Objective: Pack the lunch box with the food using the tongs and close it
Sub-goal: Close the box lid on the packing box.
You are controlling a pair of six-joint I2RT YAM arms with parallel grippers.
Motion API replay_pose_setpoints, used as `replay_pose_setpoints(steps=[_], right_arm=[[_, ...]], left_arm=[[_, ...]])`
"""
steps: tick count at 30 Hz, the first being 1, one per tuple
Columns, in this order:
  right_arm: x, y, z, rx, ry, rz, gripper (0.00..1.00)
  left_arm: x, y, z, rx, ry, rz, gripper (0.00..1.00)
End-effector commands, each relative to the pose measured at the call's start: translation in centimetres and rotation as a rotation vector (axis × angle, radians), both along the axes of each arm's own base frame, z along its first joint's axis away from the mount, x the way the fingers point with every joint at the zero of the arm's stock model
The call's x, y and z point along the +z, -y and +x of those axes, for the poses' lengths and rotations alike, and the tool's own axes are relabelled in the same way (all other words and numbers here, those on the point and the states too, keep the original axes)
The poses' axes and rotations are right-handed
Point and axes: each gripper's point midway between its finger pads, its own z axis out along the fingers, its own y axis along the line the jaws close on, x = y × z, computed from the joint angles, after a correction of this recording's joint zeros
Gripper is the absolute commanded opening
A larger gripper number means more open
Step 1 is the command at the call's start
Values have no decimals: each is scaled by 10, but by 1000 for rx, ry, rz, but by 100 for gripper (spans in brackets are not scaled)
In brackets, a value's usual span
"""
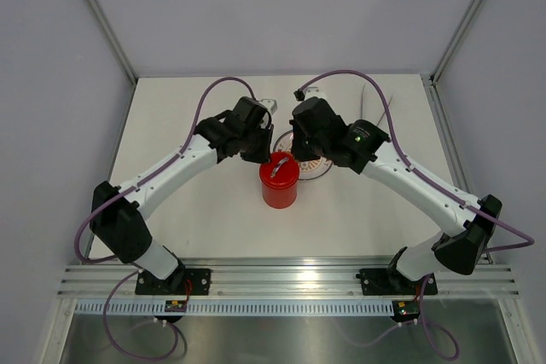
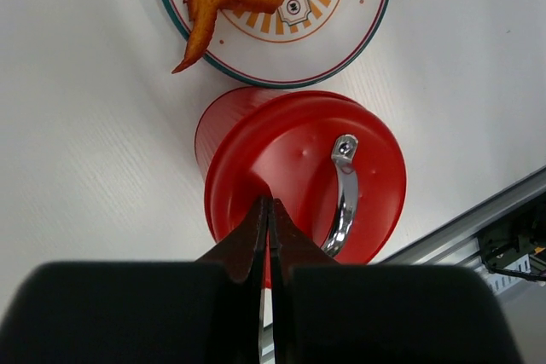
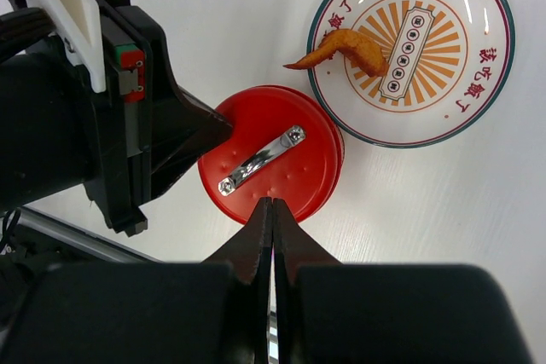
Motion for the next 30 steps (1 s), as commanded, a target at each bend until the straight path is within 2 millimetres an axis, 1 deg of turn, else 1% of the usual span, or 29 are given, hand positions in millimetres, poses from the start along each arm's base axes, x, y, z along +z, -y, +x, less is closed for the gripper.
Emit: replay_pose_setpoints(steps=[1, 2, 4, 5, 9, 12, 15, 16, 17, 19, 21, 22, 24, 25, 26, 28, 30], right_arm=[[13, 3, 3, -23, 45, 21, 0], [13, 2, 3, -23, 46, 22, 0], [13, 0, 5, -23, 46, 22, 0], [12, 0, 5, -22, 45, 22, 0], [16, 0, 6, -31, 56, 30, 0], [18, 1, 6, -35, 59, 28, 0], [18, 3, 6, -39, 58, 28, 0], [16, 4, 5, -40, 55, 22, 0], [17, 4, 5, -41, 56, 26, 0], [14, 4, 4, -44, 49, 24, 0], [13, 5, 3, -46, 46, 25, 0], [11, 5, 3, -48, 43, 25, 0], [12, 6, 2, -48, 44, 26, 0], [10, 7, 2, -49, 41, 21, 0], [8, 8, 2, -51, 40, 16, 0], [4, 9, 2, -51, 34, 2, 0], [-5, 8, 3, -47, 20, -14, 0]], left_arm=[[9, -19, -4, 18, 0, 83, 0], [25, -17, -1, 17, 24, 65, 0], [41, -15, 1, 15, 52, 43, 0], [53, -13, 4, 18, 76, 24, 0], [75, -8, 9, 14, 123, -16, 0], [80, -3, 12, 7, 133, -36, 0], [70, 3, 13, -8, 111, -42, 0], [58, 5, 11, -16, 86, -34, 0], [51, 9, 15, -17, 85, -37, 0], [30, 12, 14, -19, 39, -25, 0], [-1, 17, 10, -35, -29, -12, 0], [-19, 17, 5, -38, -72, -4, 0], [-42, 17, -1, -43, -132, 15, 0], [-48, 17, -4, -45, -155, 22, 0], [-52, 15, -7, -44, -165, 32, 0], [-47, 10, -5, -31, -145, 44, 0], [-32, 10, 0, -26, -106, 38, 0]])
